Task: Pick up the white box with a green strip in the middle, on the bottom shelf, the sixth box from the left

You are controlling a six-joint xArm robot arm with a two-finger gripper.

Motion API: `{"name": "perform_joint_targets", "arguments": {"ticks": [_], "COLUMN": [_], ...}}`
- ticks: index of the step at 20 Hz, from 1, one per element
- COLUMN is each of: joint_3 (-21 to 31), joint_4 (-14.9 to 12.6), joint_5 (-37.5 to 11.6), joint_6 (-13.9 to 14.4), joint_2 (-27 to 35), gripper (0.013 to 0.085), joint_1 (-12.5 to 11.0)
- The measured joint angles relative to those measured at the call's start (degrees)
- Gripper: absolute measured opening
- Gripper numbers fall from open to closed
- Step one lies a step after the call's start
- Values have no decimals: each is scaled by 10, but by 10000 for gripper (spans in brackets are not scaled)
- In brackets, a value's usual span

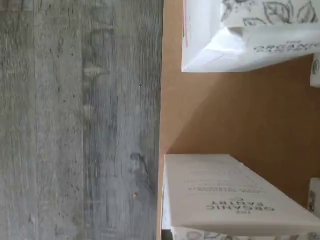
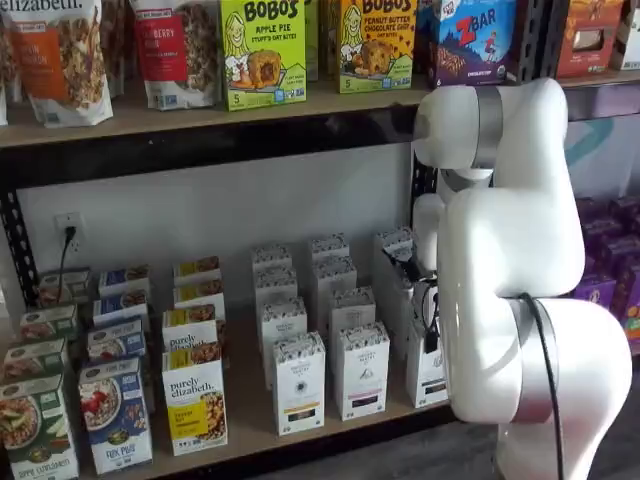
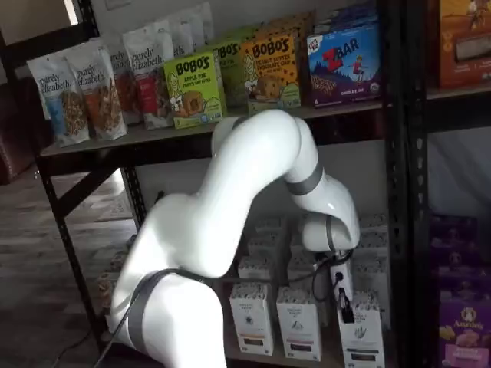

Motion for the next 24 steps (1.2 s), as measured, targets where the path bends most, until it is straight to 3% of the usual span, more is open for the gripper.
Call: {"name": "perform_joint_targets", "arguments": {"ticks": [7, 16, 22, 24], "joint_3": [42, 162, 243, 267], "joint_4": [-51, -74, -23, -19], "joint_5": [-22, -61, -68, -64], "joint_6": [47, 78, 40, 40], "joint_2": [-22, -102, -171, -194], "gripper": [490, 490, 490, 490], "joint_1": [-1, 4, 13, 18]}}
